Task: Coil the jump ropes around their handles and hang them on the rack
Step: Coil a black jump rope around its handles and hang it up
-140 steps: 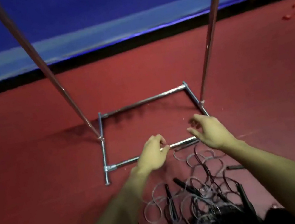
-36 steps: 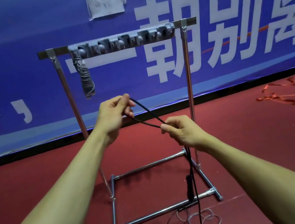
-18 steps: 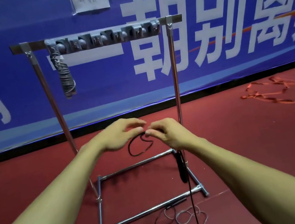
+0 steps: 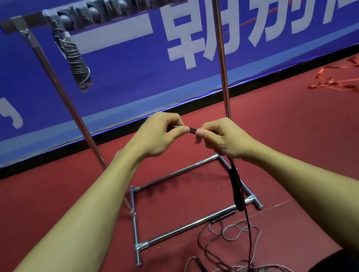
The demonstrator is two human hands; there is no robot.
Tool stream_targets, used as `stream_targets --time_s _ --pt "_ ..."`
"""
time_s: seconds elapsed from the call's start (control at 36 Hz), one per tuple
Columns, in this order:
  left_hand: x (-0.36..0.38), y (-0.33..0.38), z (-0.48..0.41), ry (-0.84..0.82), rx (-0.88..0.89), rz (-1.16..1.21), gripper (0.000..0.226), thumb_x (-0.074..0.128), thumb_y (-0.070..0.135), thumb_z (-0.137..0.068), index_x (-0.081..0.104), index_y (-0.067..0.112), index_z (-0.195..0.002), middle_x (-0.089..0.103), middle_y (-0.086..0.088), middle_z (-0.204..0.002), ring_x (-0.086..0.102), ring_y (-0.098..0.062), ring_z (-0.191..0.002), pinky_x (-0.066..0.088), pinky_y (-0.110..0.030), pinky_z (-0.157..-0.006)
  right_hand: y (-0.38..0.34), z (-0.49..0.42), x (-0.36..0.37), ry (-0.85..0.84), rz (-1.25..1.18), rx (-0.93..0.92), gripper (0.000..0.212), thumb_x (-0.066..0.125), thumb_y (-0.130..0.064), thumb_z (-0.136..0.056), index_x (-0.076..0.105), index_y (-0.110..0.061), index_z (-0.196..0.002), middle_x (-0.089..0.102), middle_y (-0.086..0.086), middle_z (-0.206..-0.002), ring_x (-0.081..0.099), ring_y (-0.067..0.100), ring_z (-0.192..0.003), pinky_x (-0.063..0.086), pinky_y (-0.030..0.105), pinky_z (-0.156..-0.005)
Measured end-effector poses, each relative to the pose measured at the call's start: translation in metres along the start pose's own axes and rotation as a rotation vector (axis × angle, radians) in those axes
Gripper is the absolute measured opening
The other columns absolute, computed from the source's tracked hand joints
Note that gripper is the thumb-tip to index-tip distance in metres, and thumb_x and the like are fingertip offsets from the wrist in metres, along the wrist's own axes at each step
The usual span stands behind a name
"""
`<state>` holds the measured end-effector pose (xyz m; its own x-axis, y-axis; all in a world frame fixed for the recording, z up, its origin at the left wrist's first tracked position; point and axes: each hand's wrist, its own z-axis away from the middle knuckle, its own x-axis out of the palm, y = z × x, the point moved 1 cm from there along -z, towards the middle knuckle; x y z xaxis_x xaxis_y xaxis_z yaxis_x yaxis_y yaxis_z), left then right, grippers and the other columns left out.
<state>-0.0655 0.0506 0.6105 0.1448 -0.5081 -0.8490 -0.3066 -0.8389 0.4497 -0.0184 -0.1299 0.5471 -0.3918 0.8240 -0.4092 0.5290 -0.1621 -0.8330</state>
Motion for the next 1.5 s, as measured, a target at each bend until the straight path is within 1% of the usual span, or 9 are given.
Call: stream_targets --time_s 0.11,0.44,0.58,0.69,0.89,1.06,1.19,1.39,1.5 --pt "-0.007 -0.008 -0.002 0.221 -0.025 0.178 0.022 0.065 0.02 -0.092 0.068 0.003 -0.078 0.052 -0.02 -0.066 0.038 -0.013 -0.061 0.029 -0.029 -0.057 0.015 0.006 0.002 0.055 -0.148 0.039 0.035 0.05 -0.02 -0.102 0.061 -0.002 -0.074 0.038 0.006 -0.053 0.031 0.014 -0.043 0.025 0.024 -0.043" --pt "-0.04 -0.083 0.015 0.496 -0.314 0.131 0.022 0.065 0.016 -0.092 0.063 0.01 -0.071 0.051 -0.004 -0.061 0.039 -0.004 -0.054 0.031 -0.021 -0.054 0.063 0.034 0.007 0.012 -0.248 0.243 0.032 0.048 -0.018 -0.103 0.057 -0.007 -0.074 0.04 -0.004 -0.051 0.036 0.012 -0.041 0.043 0.027 -0.045" --pt "0.002 -0.112 0.02 0.13 -0.322 -0.047 0.007 0.067 0.019 -0.091 0.069 0.012 -0.094 0.063 -0.003 -0.083 0.056 -0.011 -0.075 0.045 -0.027 -0.076 0.062 0.024 0.011 0.107 -0.193 0.23 0.041 0.052 -0.021 -0.101 0.059 -0.022 -0.061 0.037 -0.012 -0.049 0.028 0.007 -0.043 0.022 0.023 -0.045" --pt "0.038 -0.096 0.014 -0.062 -0.176 0.035 0.049 0.062 0.02 -0.094 0.046 0.02 -0.14 0.055 0.001 -0.134 0.05 -0.012 -0.124 0.034 -0.023 -0.102 0.042 0.005 0.017 -0.033 -0.035 0.139 0.038 0.054 -0.019 -0.1 0.057 -0.022 -0.062 0.041 -0.013 -0.05 0.031 0.002 -0.045 0.026 0.016 -0.045" --pt "0.076 -0.062 0.0 -0.157 -0.072 0.46 0.032 0.039 0.021 -0.105 0.065 0.004 -0.096 0.064 -0.003 -0.078 0.058 -0.005 -0.076 0.045 -0.027 -0.079 0.035 -0.018 0.018 -0.124 0.031 0.074 0.03 0.057 -0.018 -0.098 0.065 -0.004 -0.073 0.043 -0.012 -0.052 0.033 0.002 -0.046 0.026 0.015 -0.046" --pt "0.098 -0.088 -0.001 0.103 -0.149 0.607 0.03 0.042 0.028 -0.102 0.068 0.022 -0.092 0.053 0.007 -0.071 0.04 -0.006 -0.063 0.034 -0.019 -0.061 0.059 -0.025 0.024 -0.138 0.008 0.107 0.031 0.056 -0.019 -0.098 0.063 0.0 -0.075 0.045 -0.005 -0.05 0.031 0.003 -0.041 0.025 0.014 -0.042" --pt "0.112 -0.109 -0.005 0.265 -0.115 0.501 0.024 0.044 0.006 -0.1 0.065 0.017 -0.1 0.063 0.017 -0.092 0.054 0.012 -0.083 0.037 -0.007 -0.078 0.091 -0.03 0.04 -0.139 -0.131 0.244 0.032 0.052 -0.02 -0.101 0.061 -0.006 -0.074 0.035 -0.008 -0.046 0.026 0.011 -0.041 0.026 0.021 -0.043" --pt "0.113 -0.159 0.006 0.569 -0.246 0.754 0.029 0.05 -0.006 -0.094 0.059 0.02 -0.087 0.046 0.018 -0.058 0.036 0.004 -0.056 0.03 -0.011 -0.059 0.135 -0.016 0.045 -0.115 -0.238 0.365 0.036 0.048 -0.017 -0.102 0.054 -0.007 -0.068 0.031 0.004 -0.051 0.028 0.015 -0.044 0.038 0.028 -0.05" --pt "0.097 -0.204 0.026 1.015 -0.454 0.815 0.028 0.048 -0.002 -0.095 0.054 0.022 -0.082 0.052 0.017 -0.055 0.038 0.003 -0.052 0.03 -0.016 -0.054 0.165 0.003 0.038 -0.08 -0.205 0.407 0.034 0.05 -0.017 -0.101 0.053 -0.002 -0.071 0.039 0.003 -0.051 0.04 0.018 -0.045 0.041 0.034 -0.058"
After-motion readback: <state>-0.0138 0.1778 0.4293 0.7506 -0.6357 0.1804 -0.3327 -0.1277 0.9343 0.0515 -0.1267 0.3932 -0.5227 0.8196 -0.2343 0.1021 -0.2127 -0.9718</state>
